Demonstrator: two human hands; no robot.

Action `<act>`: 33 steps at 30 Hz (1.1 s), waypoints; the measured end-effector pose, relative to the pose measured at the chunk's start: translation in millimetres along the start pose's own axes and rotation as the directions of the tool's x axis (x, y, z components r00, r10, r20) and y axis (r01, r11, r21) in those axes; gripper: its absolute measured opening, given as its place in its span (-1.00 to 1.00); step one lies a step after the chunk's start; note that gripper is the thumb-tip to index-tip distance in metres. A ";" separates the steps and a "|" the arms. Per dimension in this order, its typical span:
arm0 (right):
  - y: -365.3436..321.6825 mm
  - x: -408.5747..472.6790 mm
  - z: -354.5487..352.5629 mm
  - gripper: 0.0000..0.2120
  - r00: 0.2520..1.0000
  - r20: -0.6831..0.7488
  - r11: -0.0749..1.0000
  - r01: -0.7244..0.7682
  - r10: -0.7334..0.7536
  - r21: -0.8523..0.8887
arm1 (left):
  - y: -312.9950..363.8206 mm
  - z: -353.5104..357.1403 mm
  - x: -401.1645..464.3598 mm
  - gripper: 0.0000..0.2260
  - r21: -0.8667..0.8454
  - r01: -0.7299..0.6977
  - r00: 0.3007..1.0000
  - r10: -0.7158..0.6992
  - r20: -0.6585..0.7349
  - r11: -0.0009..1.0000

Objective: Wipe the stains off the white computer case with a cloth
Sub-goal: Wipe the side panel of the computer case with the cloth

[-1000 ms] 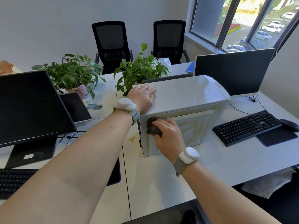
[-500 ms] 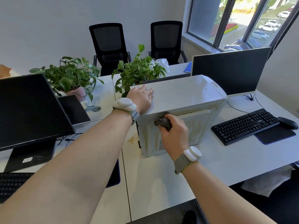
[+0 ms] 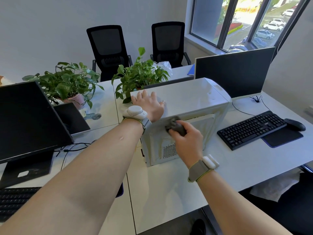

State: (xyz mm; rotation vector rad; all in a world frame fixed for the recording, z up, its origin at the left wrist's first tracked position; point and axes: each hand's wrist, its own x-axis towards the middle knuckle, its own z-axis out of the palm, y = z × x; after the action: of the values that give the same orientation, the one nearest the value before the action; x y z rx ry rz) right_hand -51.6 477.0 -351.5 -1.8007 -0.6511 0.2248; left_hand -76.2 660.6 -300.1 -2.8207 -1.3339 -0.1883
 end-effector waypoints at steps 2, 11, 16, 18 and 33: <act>-2.7 4.3 -2.3 -0.65 0.984 -0.157 0.996 -0.076 0.083 0.049 | -0.7 2.2 0.1 -0.50 -0.004 -0.031 0.999 0.031 -0.013 1.000; -4.9 6.4 -9.0 -0.67 0.991 -0.074 0.989 -0.104 0.112 0.104 | -1.9 1.5 2.5 -0.49 0.031 -0.033 0.998 0.032 0.048 0.999; -2.8 7.6 -7.3 -0.67 0.985 -0.070 0.986 -0.154 0.159 0.061 | 13.5 -5.5 8.7 -0.59 0.004 0.070 0.990 -0.070 0.126 0.998; 2.9 8.2 -16.1 -0.64 0.991 0.067 0.989 -0.121 0.115 0.088 | 16.4 -1.1 7.0 -0.55 -0.004 0.089 0.993 -0.089 0.078 0.996; 20.2 51.2 -76.8 -0.74 0.963 -0.073 0.933 -0.230 0.259 0.278 | 18.3 -1.4 1.7 -0.44 0.008 0.075 0.995 -0.076 0.058 0.997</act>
State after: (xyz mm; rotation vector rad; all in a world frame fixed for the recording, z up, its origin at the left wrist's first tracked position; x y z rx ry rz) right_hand 32.8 437.2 -336.1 -1.6158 -0.2996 0.3624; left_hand -61.2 650.1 -297.9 -2.7942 -1.4512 -0.1046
